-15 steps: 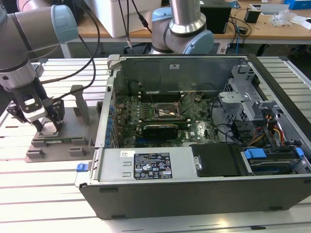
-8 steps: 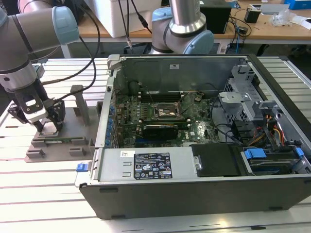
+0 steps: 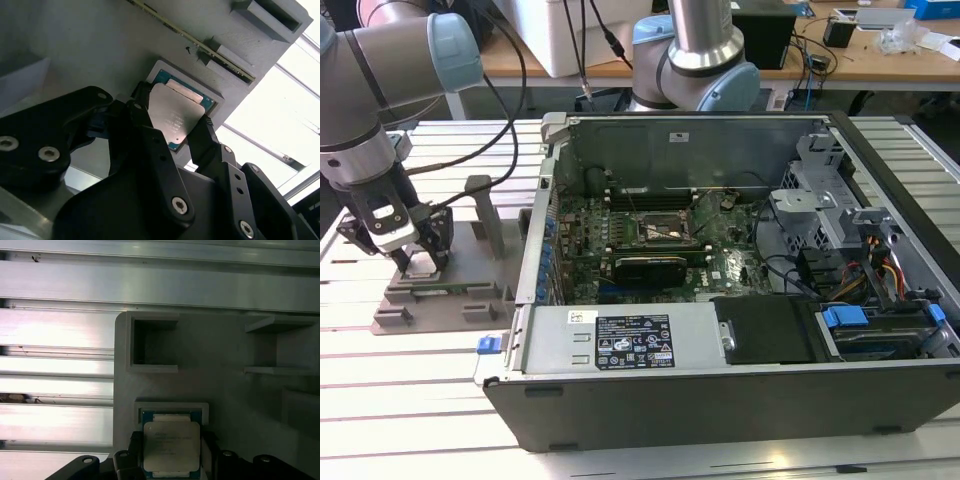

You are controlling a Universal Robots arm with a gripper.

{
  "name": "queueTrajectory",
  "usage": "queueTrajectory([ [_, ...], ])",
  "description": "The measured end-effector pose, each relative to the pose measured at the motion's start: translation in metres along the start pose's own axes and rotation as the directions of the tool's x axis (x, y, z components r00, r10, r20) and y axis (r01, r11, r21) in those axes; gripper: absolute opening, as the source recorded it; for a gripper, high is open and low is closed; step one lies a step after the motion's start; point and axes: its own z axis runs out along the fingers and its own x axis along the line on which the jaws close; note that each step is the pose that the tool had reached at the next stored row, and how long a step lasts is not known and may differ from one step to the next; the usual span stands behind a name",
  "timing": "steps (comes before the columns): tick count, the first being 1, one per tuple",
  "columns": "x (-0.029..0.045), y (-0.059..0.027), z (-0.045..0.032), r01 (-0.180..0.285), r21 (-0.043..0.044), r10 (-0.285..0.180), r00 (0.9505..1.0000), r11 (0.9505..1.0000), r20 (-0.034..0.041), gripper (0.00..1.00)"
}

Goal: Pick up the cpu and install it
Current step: 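Pick up the cpu and move it towards the insertion slot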

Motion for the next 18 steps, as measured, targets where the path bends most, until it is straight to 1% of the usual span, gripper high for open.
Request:
queueTrajectory([
  [14, -0.0002, 0.0, -0.0002, 0.0, 0.0, 0.0, 1.0, 1.0, 0.0, 0.54],
  [16, -0.0002, 0.0, -0.0021, 0.0, 0.0, 0.0, 1.0, 1.0, 0.0001, 0.54],
  [18, -0.0003, -0.0001, -0.0064, 0.0, 0.0, 0.0, 1.0, 1.0, 0.0, 0.54],
])
